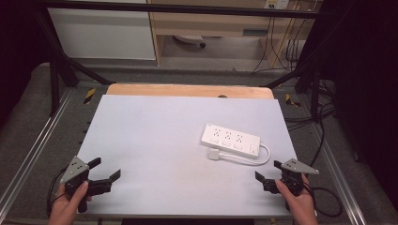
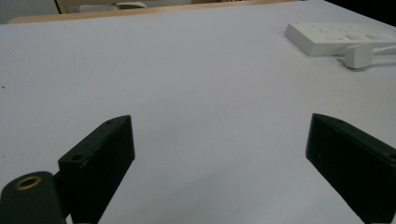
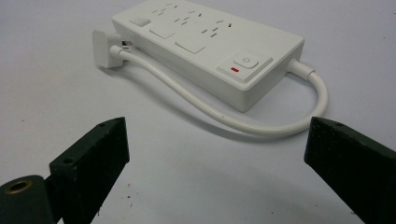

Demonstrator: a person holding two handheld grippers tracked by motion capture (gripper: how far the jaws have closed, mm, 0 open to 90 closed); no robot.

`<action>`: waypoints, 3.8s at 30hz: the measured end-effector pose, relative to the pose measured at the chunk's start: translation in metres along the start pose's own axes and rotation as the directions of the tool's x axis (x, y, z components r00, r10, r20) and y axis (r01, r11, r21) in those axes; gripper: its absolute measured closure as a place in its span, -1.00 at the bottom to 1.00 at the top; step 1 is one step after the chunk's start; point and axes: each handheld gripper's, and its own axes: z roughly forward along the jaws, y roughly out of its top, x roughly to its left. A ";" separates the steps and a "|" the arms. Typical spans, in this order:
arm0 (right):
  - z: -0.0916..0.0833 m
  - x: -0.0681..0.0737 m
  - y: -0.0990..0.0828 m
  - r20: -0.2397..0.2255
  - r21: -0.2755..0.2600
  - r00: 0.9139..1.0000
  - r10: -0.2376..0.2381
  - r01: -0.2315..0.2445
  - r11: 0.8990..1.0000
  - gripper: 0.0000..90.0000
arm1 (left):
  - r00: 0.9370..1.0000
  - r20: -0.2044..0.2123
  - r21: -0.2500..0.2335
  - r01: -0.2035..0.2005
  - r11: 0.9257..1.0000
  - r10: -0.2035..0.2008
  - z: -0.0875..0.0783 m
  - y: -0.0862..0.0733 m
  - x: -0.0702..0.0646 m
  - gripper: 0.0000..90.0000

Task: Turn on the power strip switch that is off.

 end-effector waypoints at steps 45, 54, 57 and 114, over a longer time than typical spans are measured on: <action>-0.031 0.014 0.045 -0.035 -0.149 0.999 -0.032 0.027 0.988 -0.94 | 1.000 0.010 0.016 -0.006 1.000 0.005 0.002 0.000 -0.002 -0.84; -0.035 0.014 0.050 -0.047 -0.144 0.998 -0.038 0.031 0.989 -0.92 | 1.000 0.011 0.021 0.001 1.000 -0.001 0.003 0.000 -0.002 -0.87; -0.034 0.013 0.053 -0.050 -0.143 0.998 -0.039 0.031 0.989 -0.93 | 1.000 0.011 0.021 0.003 1.000 -0.003 0.003 0.000 -0.002 -0.87; 0.018 0.027 0.124 -0.102 -0.145 0.988 -0.113 0.098 0.985 -0.96 | 1.000 0.006 0.026 0.019 0.999 -0.019 0.002 0.000 -0.001 -0.87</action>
